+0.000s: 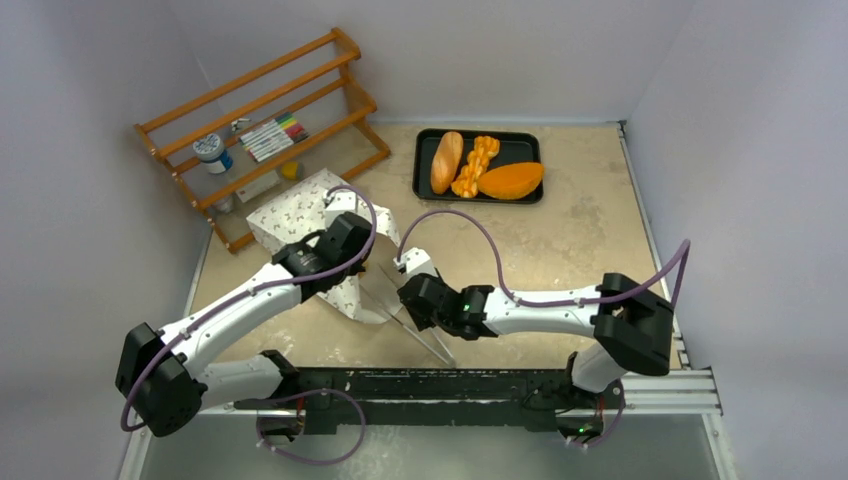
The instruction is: Take the fake bread out of the paper bag
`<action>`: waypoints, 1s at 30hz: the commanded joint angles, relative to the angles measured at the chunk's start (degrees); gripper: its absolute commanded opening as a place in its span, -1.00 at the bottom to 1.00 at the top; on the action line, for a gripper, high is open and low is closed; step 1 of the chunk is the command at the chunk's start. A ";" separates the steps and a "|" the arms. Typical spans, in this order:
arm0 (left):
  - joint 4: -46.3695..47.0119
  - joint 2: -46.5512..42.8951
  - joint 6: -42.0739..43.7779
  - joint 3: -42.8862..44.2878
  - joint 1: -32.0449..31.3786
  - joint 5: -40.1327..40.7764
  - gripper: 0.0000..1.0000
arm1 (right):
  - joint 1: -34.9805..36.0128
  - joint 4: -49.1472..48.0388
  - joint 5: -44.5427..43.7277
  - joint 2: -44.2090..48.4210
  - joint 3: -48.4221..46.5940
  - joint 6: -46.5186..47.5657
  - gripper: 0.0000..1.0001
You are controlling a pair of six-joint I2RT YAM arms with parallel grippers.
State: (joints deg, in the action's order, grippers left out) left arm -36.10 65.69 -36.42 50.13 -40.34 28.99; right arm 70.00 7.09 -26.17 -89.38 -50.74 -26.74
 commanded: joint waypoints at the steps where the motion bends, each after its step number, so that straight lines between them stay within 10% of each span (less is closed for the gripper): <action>1: 2.50 0.50 -0.48 2.19 -0.49 1.68 -1.00 | -0.02 0.59 -0.16 3.79 -1.55 1.25 0.04; 30: 2.28 2.16 -0.36 3.83 -1.30 2.38 -1.00 | 2.53 -4.97 9.10 2.56 2.67 3.89 0.28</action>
State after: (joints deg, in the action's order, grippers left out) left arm -36.07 67.92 -36.40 51.33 -41.30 30.02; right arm 72.01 4.69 -16.93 -85.56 -49.23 -23.31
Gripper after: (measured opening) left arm 0.004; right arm 0.635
